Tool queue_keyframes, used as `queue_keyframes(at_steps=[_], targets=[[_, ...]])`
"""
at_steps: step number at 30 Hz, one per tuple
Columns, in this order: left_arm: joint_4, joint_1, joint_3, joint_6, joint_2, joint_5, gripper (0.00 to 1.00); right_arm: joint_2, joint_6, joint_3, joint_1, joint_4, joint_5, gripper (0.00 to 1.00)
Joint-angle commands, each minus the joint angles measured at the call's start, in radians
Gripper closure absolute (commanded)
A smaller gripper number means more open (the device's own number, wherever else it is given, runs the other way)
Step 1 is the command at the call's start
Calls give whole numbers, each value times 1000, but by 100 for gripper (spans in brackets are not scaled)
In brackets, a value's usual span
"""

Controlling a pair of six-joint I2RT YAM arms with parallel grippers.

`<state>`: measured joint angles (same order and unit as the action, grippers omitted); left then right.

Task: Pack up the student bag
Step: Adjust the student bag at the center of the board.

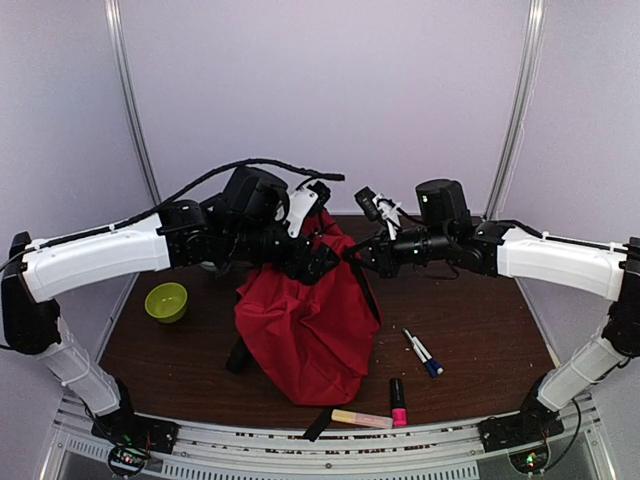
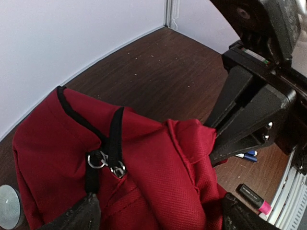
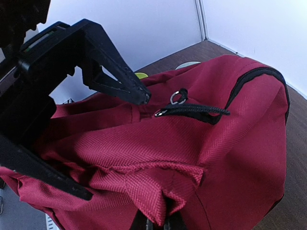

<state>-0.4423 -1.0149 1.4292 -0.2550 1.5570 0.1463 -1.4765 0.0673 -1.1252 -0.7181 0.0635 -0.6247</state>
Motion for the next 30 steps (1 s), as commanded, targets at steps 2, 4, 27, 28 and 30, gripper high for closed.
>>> queue_keyframes(at_steps=[2,4,27,28,30], targets=[[121,24,-21,30,24,-150,42,46,15,14,-1,-11,7,96],[140,23,-15,53,28,-206,92,53,33,15,2,-5,39,71],[266,6,-135,3,-81,-141,100,259,580,360,-97,-411,201,69],[276,5,-149,1,-89,-137,100,231,597,351,-97,-438,184,68],[305,5,-179,-3,-107,-130,100,185,624,338,-97,-490,150,67]])
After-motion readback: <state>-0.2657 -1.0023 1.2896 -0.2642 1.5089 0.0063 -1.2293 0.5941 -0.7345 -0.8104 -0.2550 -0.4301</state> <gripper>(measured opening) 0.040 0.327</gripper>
